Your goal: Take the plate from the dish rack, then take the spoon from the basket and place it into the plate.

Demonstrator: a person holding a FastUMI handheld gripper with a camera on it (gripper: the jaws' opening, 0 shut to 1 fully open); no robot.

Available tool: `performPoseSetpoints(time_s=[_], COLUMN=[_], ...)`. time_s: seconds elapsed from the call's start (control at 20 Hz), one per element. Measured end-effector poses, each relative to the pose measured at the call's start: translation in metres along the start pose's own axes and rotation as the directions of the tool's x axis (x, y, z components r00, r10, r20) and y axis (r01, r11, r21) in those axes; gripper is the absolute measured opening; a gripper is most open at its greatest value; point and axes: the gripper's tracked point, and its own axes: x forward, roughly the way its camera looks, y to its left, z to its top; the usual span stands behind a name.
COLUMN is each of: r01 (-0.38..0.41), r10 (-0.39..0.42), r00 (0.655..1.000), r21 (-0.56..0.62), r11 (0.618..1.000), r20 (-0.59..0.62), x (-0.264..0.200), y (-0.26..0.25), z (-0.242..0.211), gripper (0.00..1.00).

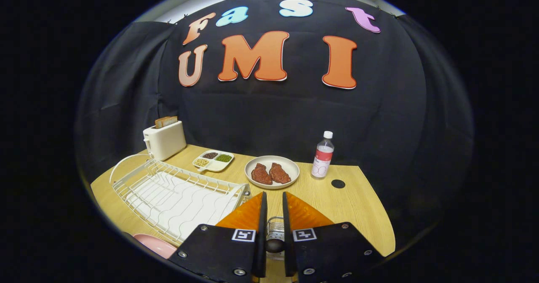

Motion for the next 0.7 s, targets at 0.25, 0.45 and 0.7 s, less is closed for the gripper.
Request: performPoseSetpoints(time_s=[0.25, 0.45, 0.7], r01=[-0.056, -0.172, -0.357], r10=[0.058, 0.173, 0.36], r00=[0.996, 0.979, 0.931], r21=[-0.029, -0.02, -0.043], r11=[0.998, 0.985, 0.933], r20=[0.073, 0.109, 0.064], x=[-0.03, -0.063, -0.097], y=[0.018, 0.063, 0.14], z=[0.054, 0.076, 0.055], gripper=[0.17, 0.17, 0.17])
